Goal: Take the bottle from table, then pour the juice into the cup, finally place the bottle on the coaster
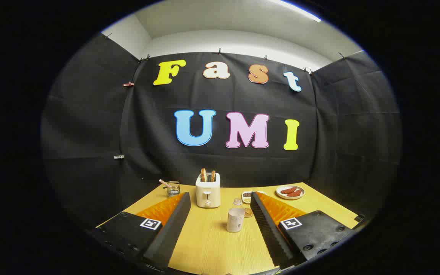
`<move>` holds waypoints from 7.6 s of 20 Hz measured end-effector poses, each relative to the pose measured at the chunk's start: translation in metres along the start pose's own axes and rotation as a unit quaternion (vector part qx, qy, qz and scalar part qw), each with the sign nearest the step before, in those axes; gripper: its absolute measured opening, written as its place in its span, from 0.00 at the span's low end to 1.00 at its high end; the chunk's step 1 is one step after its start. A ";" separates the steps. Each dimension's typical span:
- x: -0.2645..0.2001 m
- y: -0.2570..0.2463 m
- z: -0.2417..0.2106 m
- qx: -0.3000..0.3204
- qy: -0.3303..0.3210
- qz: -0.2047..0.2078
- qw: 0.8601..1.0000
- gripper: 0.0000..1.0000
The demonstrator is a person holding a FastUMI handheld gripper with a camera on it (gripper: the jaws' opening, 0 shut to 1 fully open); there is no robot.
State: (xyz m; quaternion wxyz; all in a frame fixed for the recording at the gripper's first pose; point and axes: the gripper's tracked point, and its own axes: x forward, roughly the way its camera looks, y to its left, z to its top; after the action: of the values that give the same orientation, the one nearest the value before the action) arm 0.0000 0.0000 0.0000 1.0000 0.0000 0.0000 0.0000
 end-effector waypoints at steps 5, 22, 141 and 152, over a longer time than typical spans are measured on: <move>0.004 0.002 -0.006 -0.004 0.005 -0.003 1.000 0.97; 0.025 -0.011 -0.029 0.010 0.014 -0.038 0.999 0.97; 0.261 -0.184 -0.203 0.877 0.172 -0.170 0.416 0.73; 0.262 -0.191 -0.197 0.899 0.191 -0.189 0.344 0.73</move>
State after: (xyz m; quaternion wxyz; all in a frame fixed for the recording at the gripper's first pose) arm 0.2618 -0.1914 -0.1966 0.3445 0.8995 0.1910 -0.1892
